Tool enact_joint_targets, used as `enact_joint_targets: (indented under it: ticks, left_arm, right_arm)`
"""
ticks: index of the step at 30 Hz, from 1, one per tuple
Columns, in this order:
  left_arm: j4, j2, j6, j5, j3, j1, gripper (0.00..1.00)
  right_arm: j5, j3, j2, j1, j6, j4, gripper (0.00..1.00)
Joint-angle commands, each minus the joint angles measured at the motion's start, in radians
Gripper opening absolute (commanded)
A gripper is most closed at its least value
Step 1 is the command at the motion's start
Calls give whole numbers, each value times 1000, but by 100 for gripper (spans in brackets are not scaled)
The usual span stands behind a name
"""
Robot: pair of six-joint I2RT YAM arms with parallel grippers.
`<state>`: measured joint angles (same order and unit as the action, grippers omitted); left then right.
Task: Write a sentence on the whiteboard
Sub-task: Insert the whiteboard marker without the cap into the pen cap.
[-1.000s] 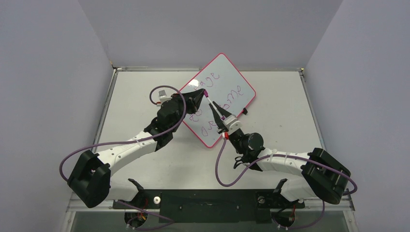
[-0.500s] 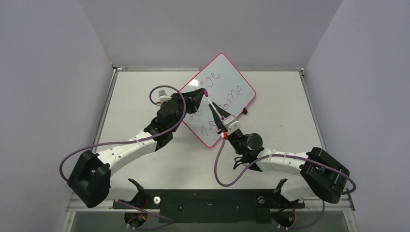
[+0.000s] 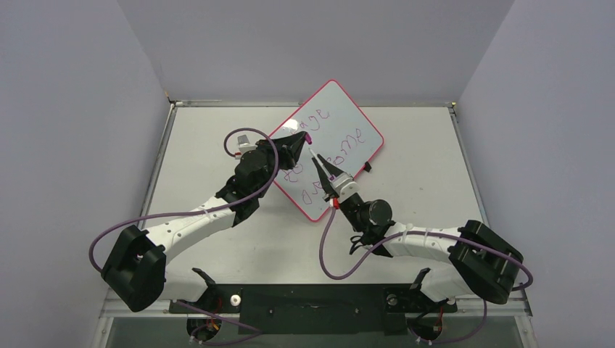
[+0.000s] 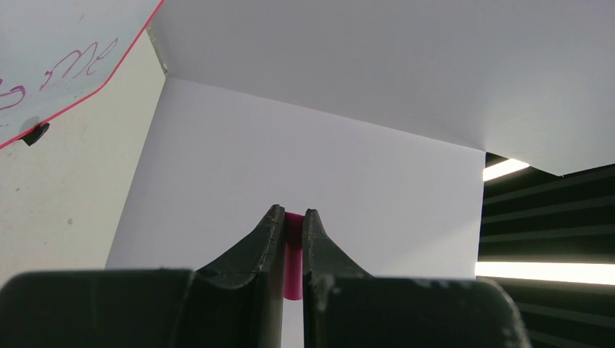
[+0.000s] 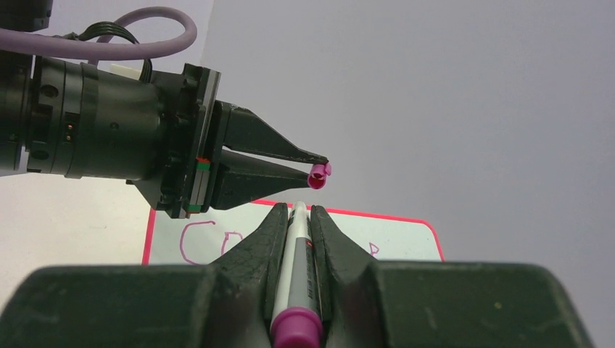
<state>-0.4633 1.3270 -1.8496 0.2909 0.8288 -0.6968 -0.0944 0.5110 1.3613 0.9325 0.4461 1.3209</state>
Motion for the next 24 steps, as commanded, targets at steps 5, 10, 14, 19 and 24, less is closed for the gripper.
enact_joint_targets:
  ticks: [5, 10, 14, 19, 24]
  left_arm:
    - [-67, 0, -12, -10, 3, 9, 0]
    - [-69, -5, -14, -9, 0, 10, 0]
    - [-69, -7, -14, -9, 0, 10, 0]
    - [-69, -7, -15, -3, -3, 10, 0]
    - [-73, -3, -16, -9, -1, 10, 0]
  right_arm:
    - [3, 22, -53, 18, 13, 33, 0]
    - [1, 36, -49, 18, 21, 31, 0]
    - [-6, 39, -41, 19, 27, 39, 0]
    - [-13, 41, -49, 18, 30, 37, 0]
    - [-17, 41, -48, 18, 33, 39, 0]
